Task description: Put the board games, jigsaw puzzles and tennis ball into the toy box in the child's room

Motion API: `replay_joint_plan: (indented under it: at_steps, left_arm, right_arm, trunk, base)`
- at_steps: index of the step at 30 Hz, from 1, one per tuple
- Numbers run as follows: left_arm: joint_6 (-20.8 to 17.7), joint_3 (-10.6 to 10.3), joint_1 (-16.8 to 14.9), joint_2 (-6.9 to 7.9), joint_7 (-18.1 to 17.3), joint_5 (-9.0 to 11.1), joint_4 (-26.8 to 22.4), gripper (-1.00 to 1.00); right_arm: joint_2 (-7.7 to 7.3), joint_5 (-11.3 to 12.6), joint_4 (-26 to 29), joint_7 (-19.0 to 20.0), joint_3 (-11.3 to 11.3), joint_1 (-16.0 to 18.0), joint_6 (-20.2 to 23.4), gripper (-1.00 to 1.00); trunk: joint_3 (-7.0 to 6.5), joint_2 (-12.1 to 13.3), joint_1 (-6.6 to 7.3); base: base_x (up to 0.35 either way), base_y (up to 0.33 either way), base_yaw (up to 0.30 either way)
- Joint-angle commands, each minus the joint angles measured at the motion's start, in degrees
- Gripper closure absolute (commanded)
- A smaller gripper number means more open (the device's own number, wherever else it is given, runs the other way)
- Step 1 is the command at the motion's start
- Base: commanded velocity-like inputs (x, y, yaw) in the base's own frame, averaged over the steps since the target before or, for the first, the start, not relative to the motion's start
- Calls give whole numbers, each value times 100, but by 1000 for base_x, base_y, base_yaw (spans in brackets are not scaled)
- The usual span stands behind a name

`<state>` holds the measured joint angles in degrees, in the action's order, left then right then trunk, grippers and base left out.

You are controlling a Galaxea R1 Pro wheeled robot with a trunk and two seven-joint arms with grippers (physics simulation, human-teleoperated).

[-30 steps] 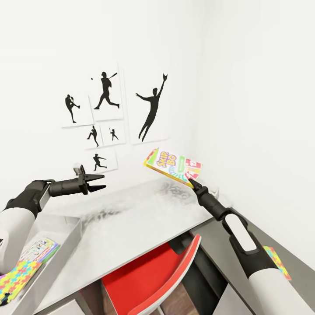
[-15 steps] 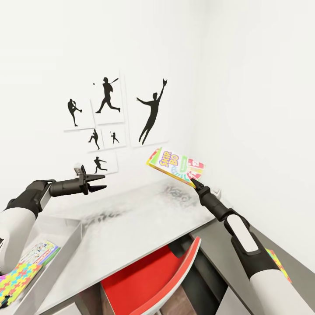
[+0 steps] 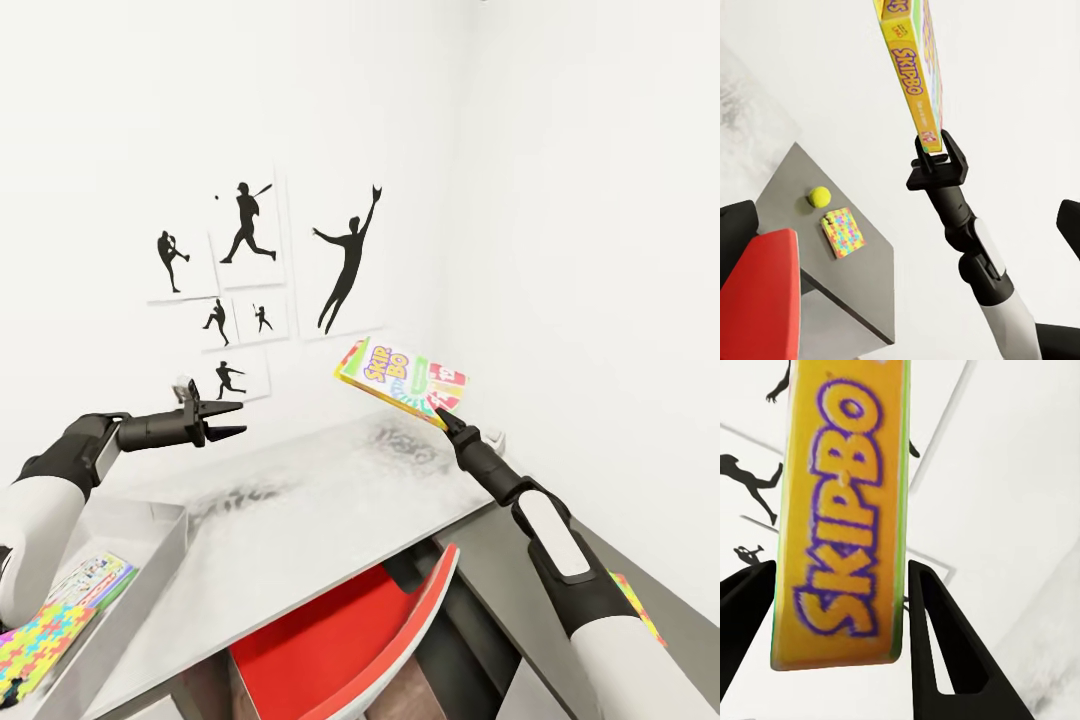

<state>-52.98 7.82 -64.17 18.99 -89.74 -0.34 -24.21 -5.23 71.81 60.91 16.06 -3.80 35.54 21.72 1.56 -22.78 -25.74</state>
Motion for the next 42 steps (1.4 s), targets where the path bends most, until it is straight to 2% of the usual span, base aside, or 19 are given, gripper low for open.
replay_joint_plan:
  at_steps: [1, 10, 15, 18, 21, 24, 28, 42]
  left_arm:
    - [-62, 6, -3, 0, -26, -10, 0, -100]
    - [-67, 4, -1, -2, -26, -10, 3, -100]
    - [-60, 9, -1, 0, -26, -10, -2, -100]
    - [-56, 9, 0, 0, -26, -10, 1, -100]
    - [-55, 9, 0, 0, -26, -10, 0, -100]
    - [-55, 9, 1, 0, -26, -10, -4, -100]
    - [-53, 9, -1, 0, -26, -10, -4, -100]
    - [-46, 15, 0, 7, -26, -10, -3, -100]
  right_arm:
    - [-6, 49, 0, 2, -6, 6, 16, 100]
    - [-19, 43, -45, -4, 2, 6, 4, 100]
    - [-6, 34, -115, -9, -19, 6, -514, 100]
    - [-11, 36, -147, -66, -60, 6, -574, 100]
    - [-21, 44, -134, -294, -80, 6, -336, 100]
    - [-29, 49, -118, -747, -38, 6, 291, 100]
    - [-34, 32, -101, -1037, -12, 6, 722, 100]
    - [-4, 13, 102, -1164, -16, 6, 779, 100]
  trunk:
    - [14, -14, -4]
    - [13, -14, -4]
    - [13, -14, -4]
    - [13, -14, -4]
    - [13, -14, -4]
    - [13, -14, -4]
    - [13, -14, -4]
    - [-37, -14, -4]
  base:
    - [0, 0, 0]
    - [0, 0, 0]
    - [0, 0, 0]
    - [0, 0, 0]
    - [0, 0, 0]
    - [0, 0, 0]
    - [0, 0, 0]
    - [0, 0, 5]
